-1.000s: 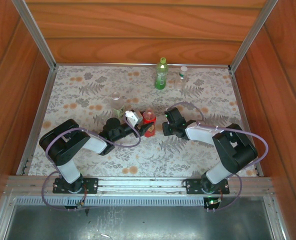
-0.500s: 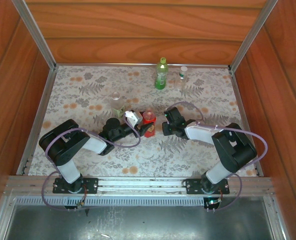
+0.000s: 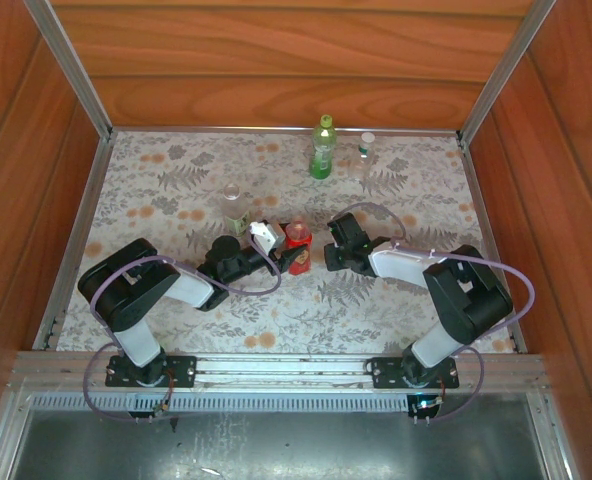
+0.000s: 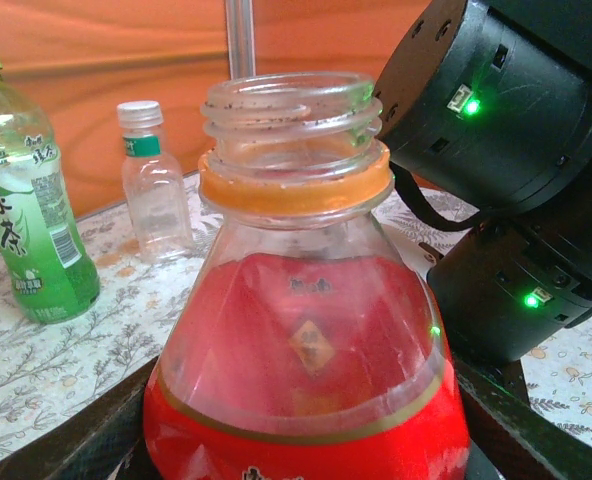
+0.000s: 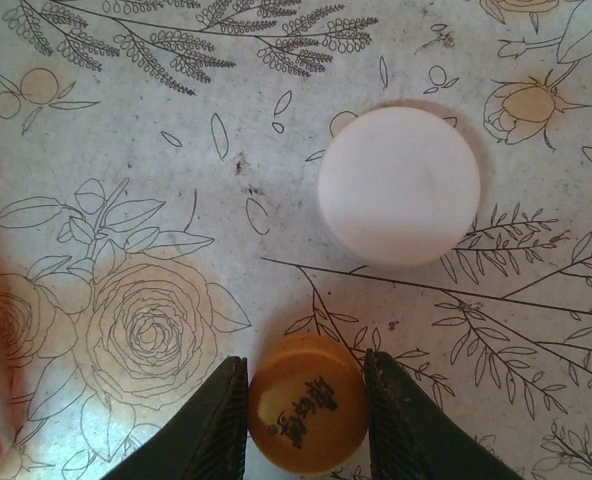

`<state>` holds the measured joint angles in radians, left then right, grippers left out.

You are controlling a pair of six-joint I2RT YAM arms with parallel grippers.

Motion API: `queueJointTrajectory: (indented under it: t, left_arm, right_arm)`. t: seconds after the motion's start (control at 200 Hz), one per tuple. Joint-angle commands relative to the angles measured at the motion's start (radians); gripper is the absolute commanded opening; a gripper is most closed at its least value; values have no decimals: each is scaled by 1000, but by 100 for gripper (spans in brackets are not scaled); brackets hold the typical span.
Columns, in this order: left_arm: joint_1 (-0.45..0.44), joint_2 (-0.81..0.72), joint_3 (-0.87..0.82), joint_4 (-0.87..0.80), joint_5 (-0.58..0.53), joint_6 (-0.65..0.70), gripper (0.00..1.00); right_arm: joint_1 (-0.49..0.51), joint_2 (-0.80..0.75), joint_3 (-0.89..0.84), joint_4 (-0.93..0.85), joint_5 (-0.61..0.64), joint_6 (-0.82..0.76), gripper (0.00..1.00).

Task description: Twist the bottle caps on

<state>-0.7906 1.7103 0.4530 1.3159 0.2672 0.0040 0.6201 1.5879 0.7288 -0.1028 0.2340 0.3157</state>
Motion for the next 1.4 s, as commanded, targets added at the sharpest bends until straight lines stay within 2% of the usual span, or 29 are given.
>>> queueJointTrajectory:
  t: [0.0, 0.3, 0.695, 0.874, 1.064, 1.219, 1.394]
  left_arm:
    - [-3, -17, -12, 11, 7, -4, 66]
    - [-3, -13, -9, 12, 12, -6, 66]
    - [-2, -8, -6, 11, 16, -6, 66]
    - [-3, 0, -3, 12, 21, -6, 66]
    - [-3, 1, -3, 11, 24, -4, 66]
    - [-3, 3, -4, 11, 23, -2, 66]
    - [-4, 12, 2, 12, 33, -2, 66]
  right_arm:
    - [-9, -31, 22, -43, -4, -3, 33]
    - [-9, -128, 57, -157, -34, -28, 33]
    - [-3, -261, 221, -437, -88, -75, 32]
    - [17, -305, 290, -487, -89, -85, 32]
    - [61, -309, 404, -556, -83, -106, 32]
    - [116, -308, 480, -557, -61, -116, 33]
    - [174, -265, 556, -538, -98, -131, 33]
